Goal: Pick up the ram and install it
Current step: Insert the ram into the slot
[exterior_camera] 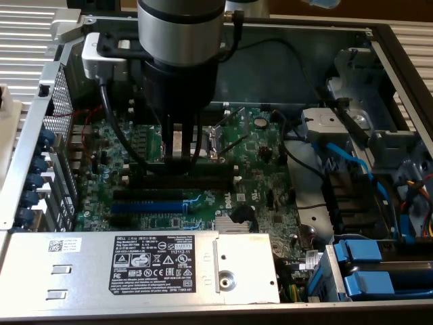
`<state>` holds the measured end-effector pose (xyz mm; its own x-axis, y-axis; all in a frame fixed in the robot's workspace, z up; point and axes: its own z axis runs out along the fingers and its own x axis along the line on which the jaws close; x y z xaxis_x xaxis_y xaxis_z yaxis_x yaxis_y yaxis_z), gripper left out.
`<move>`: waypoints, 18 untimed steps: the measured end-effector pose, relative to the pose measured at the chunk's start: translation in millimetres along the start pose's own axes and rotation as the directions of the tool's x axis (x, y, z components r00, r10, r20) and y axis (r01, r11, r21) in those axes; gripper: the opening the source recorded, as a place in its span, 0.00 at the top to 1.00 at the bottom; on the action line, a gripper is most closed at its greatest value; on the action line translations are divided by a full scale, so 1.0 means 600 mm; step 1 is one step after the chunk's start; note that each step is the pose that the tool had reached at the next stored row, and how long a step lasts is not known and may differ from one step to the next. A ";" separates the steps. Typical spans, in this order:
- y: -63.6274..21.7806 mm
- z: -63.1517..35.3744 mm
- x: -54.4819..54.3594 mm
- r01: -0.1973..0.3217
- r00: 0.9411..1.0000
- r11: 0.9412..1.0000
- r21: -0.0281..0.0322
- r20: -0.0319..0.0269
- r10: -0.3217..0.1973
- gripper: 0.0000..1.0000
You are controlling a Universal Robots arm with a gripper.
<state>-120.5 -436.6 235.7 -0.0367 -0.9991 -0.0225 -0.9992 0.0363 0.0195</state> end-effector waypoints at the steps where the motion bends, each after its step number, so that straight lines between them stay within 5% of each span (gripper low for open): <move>1: 0.000 0.000 0.000 0.000 1.000 1.000 0.000 0.000 0.000 0.88; 18: 0.001 0.001 0.001 0.000 1.000 1.000 0.000 0.000 0.000 0.88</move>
<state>-120.9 -437.3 235.2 -0.0370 -0.9991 -0.0223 -0.9991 0.0366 0.0193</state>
